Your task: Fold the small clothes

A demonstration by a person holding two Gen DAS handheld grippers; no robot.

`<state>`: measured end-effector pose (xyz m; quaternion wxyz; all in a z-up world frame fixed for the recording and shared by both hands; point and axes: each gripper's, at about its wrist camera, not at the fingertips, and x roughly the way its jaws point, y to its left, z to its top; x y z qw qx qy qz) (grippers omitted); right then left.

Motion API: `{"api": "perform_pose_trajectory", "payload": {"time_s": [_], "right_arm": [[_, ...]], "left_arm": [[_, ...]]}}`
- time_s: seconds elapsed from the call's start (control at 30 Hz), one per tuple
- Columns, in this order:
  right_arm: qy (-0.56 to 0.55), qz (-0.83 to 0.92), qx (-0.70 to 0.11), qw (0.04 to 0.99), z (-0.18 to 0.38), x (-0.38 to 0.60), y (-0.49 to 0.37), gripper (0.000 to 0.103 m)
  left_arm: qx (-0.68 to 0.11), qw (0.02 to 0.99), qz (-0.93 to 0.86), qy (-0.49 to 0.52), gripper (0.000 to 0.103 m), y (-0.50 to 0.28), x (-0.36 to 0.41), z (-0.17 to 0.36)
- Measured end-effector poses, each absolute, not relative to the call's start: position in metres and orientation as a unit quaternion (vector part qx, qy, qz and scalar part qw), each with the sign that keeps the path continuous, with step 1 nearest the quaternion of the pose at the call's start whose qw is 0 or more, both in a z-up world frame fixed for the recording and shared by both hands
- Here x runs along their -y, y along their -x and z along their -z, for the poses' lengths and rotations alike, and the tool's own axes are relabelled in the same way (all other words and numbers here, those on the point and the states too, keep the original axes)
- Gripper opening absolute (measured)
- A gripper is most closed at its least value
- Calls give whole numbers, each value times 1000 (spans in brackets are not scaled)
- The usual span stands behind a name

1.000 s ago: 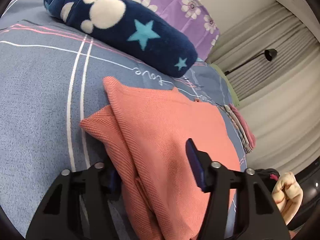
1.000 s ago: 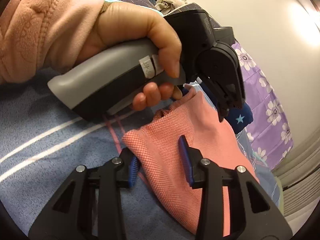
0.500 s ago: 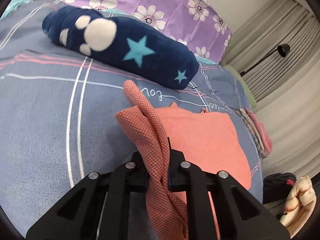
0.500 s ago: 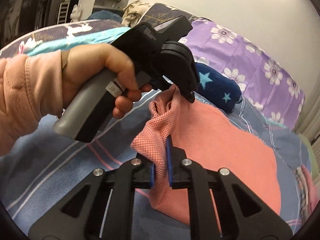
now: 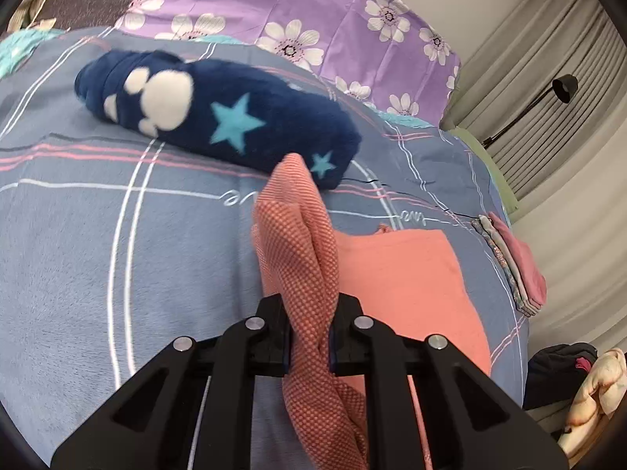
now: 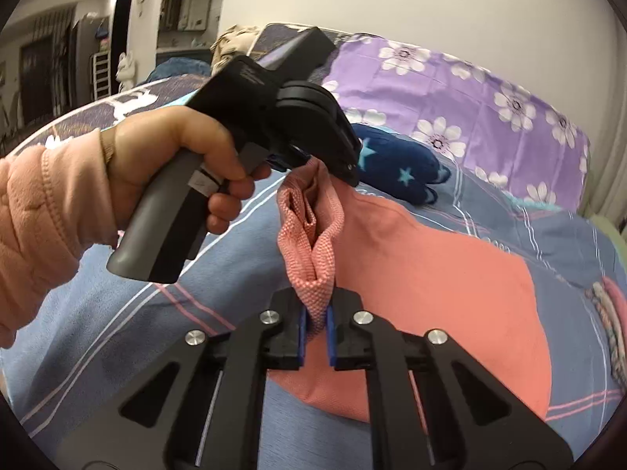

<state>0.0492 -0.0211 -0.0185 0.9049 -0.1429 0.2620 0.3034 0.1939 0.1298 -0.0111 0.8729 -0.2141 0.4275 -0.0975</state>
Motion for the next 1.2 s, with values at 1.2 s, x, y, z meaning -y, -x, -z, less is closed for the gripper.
{"api": "perform_pose_trajectory", "payload": {"time_s": [1.2], "right_arm": [[-270, -249, -398, 840, 80, 286, -116, 7]], "left_arm": [[-492, 866, 82, 26, 12, -276, 126, 25]]}}
